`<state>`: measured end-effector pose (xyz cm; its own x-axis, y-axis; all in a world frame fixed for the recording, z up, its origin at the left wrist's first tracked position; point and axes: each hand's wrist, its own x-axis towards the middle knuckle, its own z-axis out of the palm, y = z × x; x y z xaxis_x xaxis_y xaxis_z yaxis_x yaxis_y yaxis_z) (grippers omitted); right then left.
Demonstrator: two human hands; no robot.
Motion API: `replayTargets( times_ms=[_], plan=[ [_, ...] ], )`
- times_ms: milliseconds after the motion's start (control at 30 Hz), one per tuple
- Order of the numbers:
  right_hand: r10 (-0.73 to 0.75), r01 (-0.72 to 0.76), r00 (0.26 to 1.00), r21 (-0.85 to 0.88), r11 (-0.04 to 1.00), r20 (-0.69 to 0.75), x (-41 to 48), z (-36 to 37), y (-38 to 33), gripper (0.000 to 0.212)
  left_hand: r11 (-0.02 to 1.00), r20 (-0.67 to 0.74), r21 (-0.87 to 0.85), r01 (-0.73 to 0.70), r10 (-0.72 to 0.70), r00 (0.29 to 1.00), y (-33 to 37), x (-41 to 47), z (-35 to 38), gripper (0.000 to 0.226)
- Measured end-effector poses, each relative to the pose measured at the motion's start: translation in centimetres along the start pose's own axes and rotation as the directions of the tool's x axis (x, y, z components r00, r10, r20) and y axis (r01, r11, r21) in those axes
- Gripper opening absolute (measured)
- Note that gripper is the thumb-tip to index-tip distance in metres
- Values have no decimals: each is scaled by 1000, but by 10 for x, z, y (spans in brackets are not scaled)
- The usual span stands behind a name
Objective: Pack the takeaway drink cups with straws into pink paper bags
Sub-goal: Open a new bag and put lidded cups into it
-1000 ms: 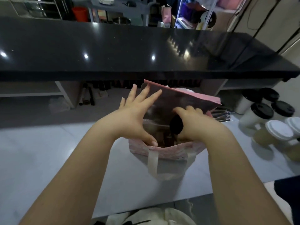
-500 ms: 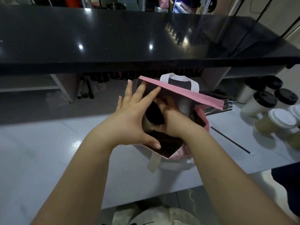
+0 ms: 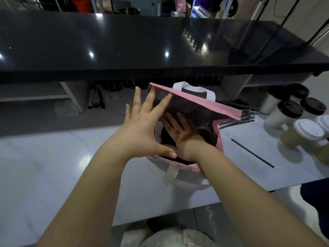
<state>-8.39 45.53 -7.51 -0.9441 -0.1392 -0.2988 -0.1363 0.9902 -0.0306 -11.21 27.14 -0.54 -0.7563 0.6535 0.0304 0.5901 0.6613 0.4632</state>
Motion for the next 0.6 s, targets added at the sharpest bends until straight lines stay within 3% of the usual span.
replayTargets(
  times_ms=[133,267,367,467,600],
  plan=[
    [43,-44,998,31,999,43,5,0,3,84,1000,-24,-3,-20,20,1000,3,-3,2,131],
    [31,-51,987,121,991,156,8,-34,8,87,999,-124,20,29,-26,992,5,3,-8,108],
    [27,-41,998,296,954,52,0,-71,15,85,991,-224,107,75,-49,973,7,8,-18,87],
    [79,-43,994,404,914,-71,-20,-97,27,65,966,-316,239,97,-17,948,15,14,-26,65],
    [181,-52,960,497,866,-215,-51,-115,42,45,962,-357,272,26,76,931,39,30,-31,50]
  ],
)
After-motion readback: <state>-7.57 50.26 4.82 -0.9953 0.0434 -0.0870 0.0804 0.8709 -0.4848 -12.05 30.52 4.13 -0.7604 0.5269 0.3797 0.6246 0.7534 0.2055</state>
